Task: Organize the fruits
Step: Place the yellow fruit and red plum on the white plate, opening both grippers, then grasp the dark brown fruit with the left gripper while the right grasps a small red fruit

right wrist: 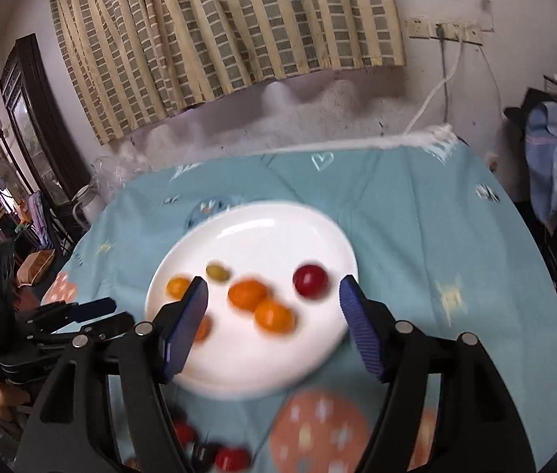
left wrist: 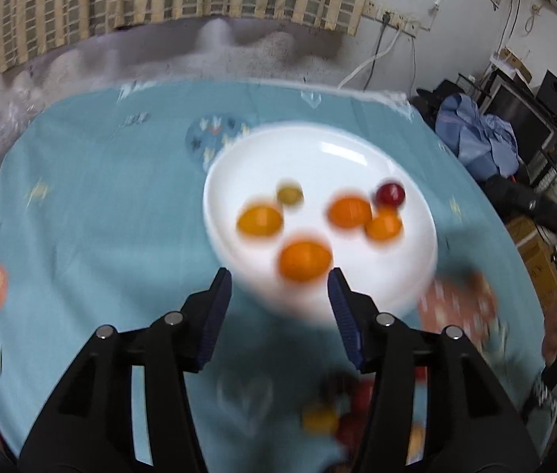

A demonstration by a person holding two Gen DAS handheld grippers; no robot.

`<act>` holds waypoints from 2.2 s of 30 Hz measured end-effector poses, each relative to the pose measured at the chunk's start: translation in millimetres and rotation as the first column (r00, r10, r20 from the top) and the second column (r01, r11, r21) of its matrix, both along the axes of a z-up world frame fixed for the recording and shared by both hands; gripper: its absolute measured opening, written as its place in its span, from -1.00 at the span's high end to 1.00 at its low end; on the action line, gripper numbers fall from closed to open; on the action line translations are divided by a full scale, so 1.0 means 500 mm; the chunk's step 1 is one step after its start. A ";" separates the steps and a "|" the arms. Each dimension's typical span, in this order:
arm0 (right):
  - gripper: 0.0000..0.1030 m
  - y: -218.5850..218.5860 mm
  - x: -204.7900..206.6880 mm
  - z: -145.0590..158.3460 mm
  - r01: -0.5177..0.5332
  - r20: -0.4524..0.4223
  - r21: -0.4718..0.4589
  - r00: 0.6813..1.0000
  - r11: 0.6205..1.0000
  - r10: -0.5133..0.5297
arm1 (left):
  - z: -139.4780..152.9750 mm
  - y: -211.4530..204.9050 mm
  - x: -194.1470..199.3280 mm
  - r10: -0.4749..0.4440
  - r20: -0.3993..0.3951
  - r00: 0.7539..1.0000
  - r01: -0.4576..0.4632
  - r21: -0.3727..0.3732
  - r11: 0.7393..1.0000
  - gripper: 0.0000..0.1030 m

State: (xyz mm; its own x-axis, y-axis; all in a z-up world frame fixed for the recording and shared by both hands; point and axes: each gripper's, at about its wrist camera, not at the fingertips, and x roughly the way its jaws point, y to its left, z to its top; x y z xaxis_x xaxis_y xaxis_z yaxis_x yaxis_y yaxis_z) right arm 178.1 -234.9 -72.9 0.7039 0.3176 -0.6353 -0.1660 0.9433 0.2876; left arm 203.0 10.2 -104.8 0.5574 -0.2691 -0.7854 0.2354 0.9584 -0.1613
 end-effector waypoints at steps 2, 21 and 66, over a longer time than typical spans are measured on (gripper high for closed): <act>-0.35 -0.006 -0.054 -0.015 0.007 -0.030 0.005 1.000 1.000 -0.007 | -0.012 0.011 -0.067 -0.005 -0.032 0.999 0.006 0.003 1.000 -0.01; -0.35 -0.008 -0.295 -0.073 -0.034 -0.199 -0.019 0.980 0.999 0.029 | -0.098 -0.036 -0.250 -0.097 -0.154 0.983 0.100 0.012 0.995 -0.08; 0.01 0.065 -0.208 -0.111 -0.184 -0.188 -0.071 0.968 0.980 0.168 | -0.099 0.039 -0.270 -0.011 -0.150 0.989 0.010 -0.007 1.000 0.08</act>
